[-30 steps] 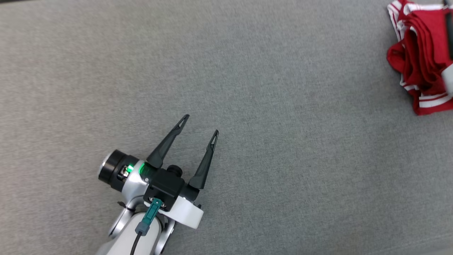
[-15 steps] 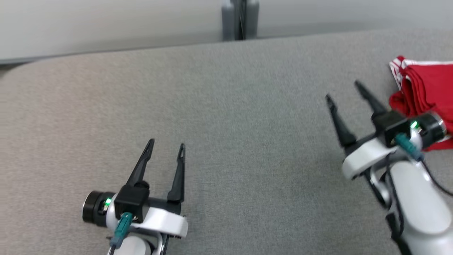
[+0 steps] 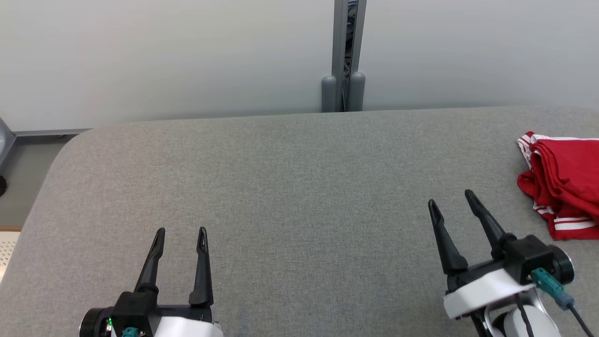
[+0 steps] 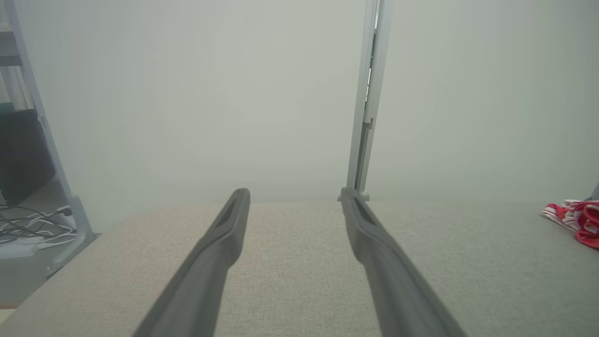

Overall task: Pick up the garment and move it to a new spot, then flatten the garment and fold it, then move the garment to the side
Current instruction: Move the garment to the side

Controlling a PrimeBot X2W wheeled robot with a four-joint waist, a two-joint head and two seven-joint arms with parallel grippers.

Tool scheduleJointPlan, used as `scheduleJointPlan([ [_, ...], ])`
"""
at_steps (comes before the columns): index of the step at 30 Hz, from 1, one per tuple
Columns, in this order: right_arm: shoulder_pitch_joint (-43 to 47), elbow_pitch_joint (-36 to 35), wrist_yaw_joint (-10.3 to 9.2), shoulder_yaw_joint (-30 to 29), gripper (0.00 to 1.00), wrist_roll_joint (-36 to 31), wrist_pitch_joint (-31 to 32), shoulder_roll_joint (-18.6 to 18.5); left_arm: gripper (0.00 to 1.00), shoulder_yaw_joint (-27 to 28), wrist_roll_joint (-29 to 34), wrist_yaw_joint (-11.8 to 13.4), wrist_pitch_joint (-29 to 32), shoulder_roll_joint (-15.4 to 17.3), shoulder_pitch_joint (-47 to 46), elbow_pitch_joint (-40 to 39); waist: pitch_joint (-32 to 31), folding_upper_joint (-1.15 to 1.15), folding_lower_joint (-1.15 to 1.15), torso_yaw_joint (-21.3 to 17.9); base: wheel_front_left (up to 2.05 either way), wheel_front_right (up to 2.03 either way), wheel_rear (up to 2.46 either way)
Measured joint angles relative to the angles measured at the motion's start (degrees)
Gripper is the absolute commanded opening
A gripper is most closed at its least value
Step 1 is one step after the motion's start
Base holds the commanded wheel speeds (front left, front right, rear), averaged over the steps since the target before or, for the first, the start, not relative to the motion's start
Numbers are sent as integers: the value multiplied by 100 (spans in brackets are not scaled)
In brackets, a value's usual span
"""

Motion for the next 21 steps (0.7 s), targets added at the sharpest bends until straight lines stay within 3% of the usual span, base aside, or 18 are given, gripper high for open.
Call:
scheduleJointPlan([
  [8,898,-671,0,-258,100,63,0,103,100,155,55,-247,0,-37,233,-31,-251,0,0,72,0,0,0],
  [13,1376,-798,0,-283,100,383,0,134,100,153,434,-331,0,-42,420,82,-403,0,0,39,0,0,0],
  [21,1635,-798,0,-322,100,388,0,143,100,291,352,-445,0,-58,566,446,-508,0,0,-54,0,0,0],
])
